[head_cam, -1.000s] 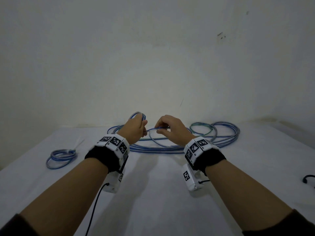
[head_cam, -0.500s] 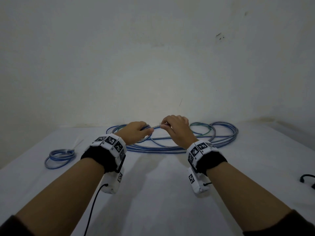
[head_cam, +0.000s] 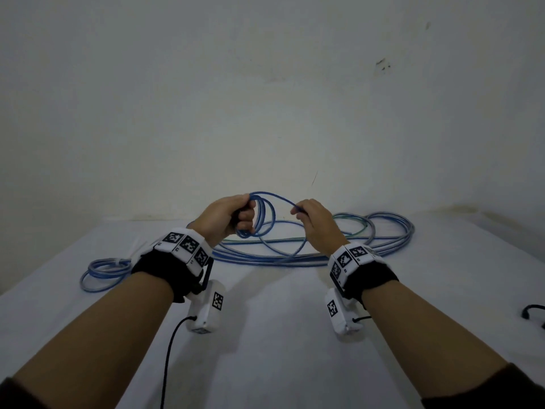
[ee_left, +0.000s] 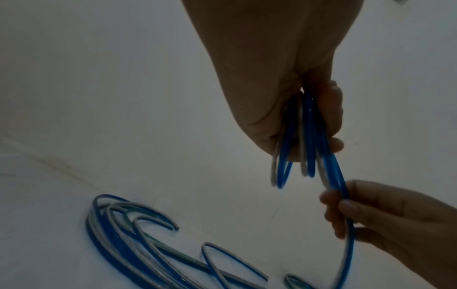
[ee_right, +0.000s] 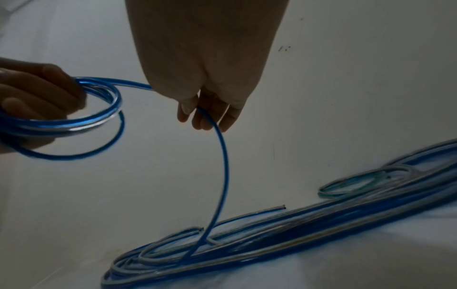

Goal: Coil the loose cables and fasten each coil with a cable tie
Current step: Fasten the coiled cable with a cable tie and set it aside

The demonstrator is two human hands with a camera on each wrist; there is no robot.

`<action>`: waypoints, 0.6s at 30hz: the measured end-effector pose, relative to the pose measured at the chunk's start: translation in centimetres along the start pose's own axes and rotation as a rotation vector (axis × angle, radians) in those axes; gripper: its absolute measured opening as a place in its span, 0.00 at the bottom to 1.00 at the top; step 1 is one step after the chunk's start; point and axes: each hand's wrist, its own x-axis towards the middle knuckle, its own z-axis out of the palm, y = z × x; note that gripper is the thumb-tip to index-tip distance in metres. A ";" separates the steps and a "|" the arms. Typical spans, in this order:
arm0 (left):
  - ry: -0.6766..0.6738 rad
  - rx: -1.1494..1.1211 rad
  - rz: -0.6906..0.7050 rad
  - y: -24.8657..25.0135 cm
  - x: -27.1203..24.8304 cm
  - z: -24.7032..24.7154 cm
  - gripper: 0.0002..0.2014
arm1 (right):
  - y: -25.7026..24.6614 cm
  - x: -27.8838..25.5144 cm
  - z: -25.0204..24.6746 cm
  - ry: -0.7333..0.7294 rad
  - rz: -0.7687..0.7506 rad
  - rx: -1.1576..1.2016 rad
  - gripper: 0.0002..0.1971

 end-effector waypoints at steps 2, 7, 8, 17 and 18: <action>-0.002 -0.063 0.011 0.3 -0.1 -0.3 0.15 | 0.8 -0.3 -0.2 0.009 0.043 -0.116 0.08; 0.005 -0.183 0.030 0.4 -0.1 -0.3 0.16 | 0.4 -0.8 -0.9 -0.017 0.165 -0.028 0.07; 0.012 -0.203 0.035 0.4 -0.1 -0.3 0.16 | 0.0 -0.9 -1.0 -0.025 0.188 0.032 0.07; 0.128 -0.263 0.087 0.4 0.6 -0.4 0.17 | -1.5 -1.5 -0.9 -0.159 0.156 0.392 0.13; 0.138 -0.276 0.099 0.4 0.6 -0.3 0.17 | -1.6 -1.5 -0.8 -0.183 0.162 0.425 0.15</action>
